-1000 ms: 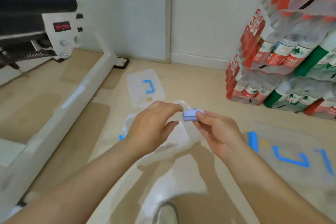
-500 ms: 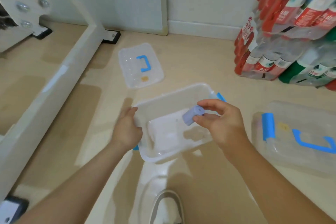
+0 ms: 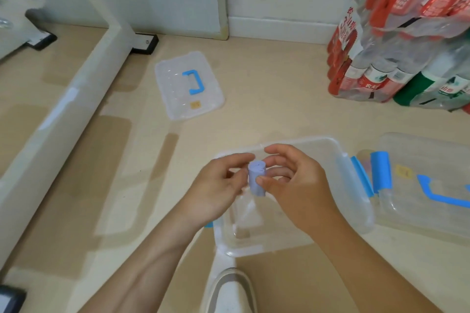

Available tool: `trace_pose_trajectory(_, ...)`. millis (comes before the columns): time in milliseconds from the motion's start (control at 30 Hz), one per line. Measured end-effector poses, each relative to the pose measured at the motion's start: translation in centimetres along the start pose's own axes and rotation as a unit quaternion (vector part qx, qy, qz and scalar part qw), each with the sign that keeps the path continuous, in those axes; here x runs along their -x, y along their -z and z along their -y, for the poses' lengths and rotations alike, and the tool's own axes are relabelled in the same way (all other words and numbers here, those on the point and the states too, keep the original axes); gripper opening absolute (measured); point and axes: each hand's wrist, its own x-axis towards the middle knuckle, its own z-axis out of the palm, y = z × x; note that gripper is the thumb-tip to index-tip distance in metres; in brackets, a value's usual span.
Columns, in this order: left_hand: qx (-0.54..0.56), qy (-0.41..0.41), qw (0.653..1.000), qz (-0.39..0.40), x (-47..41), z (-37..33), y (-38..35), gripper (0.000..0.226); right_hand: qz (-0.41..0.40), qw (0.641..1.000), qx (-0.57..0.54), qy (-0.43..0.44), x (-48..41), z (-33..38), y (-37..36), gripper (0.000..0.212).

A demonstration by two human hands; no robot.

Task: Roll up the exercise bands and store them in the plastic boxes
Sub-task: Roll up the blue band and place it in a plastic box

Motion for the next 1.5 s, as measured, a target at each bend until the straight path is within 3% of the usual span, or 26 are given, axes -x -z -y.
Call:
trace_pose_trajectory(67,0.13,0.027,0.99,0.046,0.0,-0.6,0.3,0.032,0.009,1.0,0.005,0.014,-0.1,0.3,0.2,0.046)
trace_pose_trajectory(200,0.106,0.018,0.994,0.025,-0.3,0.2,0.5,0.035,0.034,0.998,0.043,0.039,-0.1,0.3,0.4,0.043)
trace_pose_trajectory(267,0.121,0.002,0.993,-0.015,-0.3,0.5,0.2,0.031,0.046,0.999,0.008,0.027,-0.2,0.3,0.3,0.04)
trace_pose_trajectory(333,0.159,-0.018,0.986,-0.054,-0.2,0.7,-0.4,0.024,0.053,0.998,-0.026,-0.018,-0.3,0.0,0.7,0.037)
trace_pose_trajectory(433,0.206,-0.035,0.971,-0.115,0.0,1.1,-1.2,0.021,0.123,0.978,-0.055,-0.16,-0.5,-0.4,1.9,0.035)
trace_pose_trajectory(500,0.196,-0.055,0.971,-0.128,0.1,1.4,-1.6,0.024,0.165,0.944,-0.149,-0.244,-0.8,-0.6,2.5,0.03)
trace_pose_trajectory(567,0.178,-0.076,0.974,-0.12,0.1,1.7,-1.9,0.029,0.157,0.929,-0.195,-0.274,-1.2,-0.8,2.6,0.027)
trace_pose_trajectory(867,-0.051,-0.144,0.98,-0.13,-0.6,3.9,-1.4,0.04,0.063,0.936,-0.224,-0.264,-2.9,-1.7,0.7,0.024)
trace_pose_trajectory(1000,-0.047,-0.087,0.98,-0.172,-0.9,4.8,-0.4,0.044,-0.031,0.982,-0.051,-0.18,-3.7,-2.8,-0.6,0.015)
trace_pose_trajectory(1100,-0.011,-0.047,0.978,-0.202,-1.2,6.3,0.2,0.037,-0.038,0.992,0.051,-0.112,-4.5,-4.4,-3.0,0.018)
trace_pose_trajectory(1233,0.044,-0.026,0.978,-0.203,-1.2,7.0,0.0,0.041,0.022,0.982,0.186,-0.034,-4.9,-7.0,-5.9,0.019)
trace_pose_trajectory(1367,0.063,-0.01,0.977,-0.203,-1.4,7.0,0.1,0.04,0.065,0.946,0.319,0.007,-5.8,-8.8,-7.2,0.021)
trace_pose_trajectory(1500,0.049,0.0,0.979,-0.197,-1.5,7.1,0.3,0.042,0.08,0.944,0.319,0.019,-6.4,-9.5,-8.5,0.024)
